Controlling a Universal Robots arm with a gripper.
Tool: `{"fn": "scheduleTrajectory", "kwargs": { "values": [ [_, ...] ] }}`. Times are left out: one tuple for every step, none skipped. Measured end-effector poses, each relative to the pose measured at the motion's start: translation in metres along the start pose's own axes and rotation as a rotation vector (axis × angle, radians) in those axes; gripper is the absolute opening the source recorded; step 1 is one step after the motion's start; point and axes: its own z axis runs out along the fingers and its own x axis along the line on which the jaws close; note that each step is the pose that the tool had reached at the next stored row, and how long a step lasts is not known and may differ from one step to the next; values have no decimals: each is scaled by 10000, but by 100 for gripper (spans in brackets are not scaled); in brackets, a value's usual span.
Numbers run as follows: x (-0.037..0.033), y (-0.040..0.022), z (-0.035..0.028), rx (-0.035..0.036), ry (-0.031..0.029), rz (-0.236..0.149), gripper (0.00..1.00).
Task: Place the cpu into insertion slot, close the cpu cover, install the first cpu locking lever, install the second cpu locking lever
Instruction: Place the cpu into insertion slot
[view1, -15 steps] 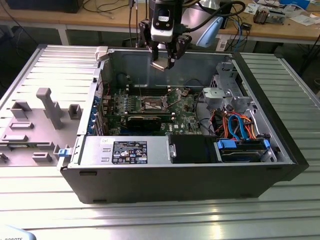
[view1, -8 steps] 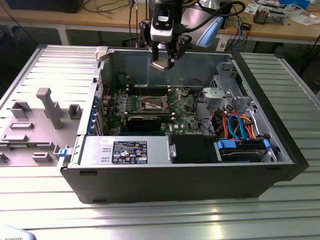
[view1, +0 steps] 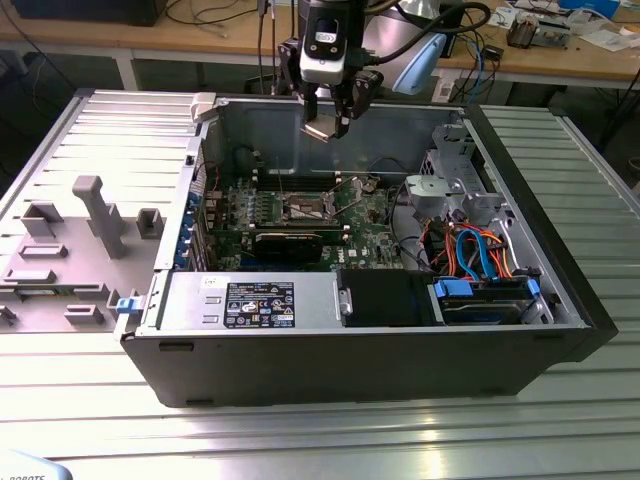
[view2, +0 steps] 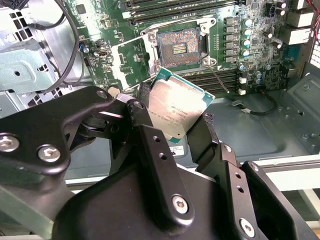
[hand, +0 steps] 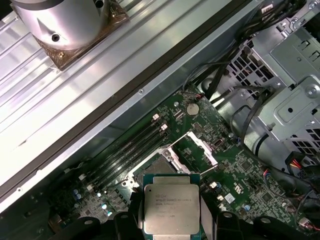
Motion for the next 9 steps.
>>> {"fn": "scheduleTrajectory", "kwargs": {
  "values": [
    [0, 0, 0, 0, 0, 6, 54],
    [0, 0, 0, 0, -1, 13, 54],
    [0, 0, 0, 0, -2, 22, 54],
    [0, 0, 0, -1, -2, 28, 54],
    [0, 0, 0, 0, -3, 36, 54],
    [0, 0, 0, -1, -4, 42, 54],
    [0, 0, 0, -1, -4, 50, 54],
    [0, 0, 0, -1, -5, 58, 54],
    [0, 0, 0, -2, -6, 70, 54]
  ]
}}
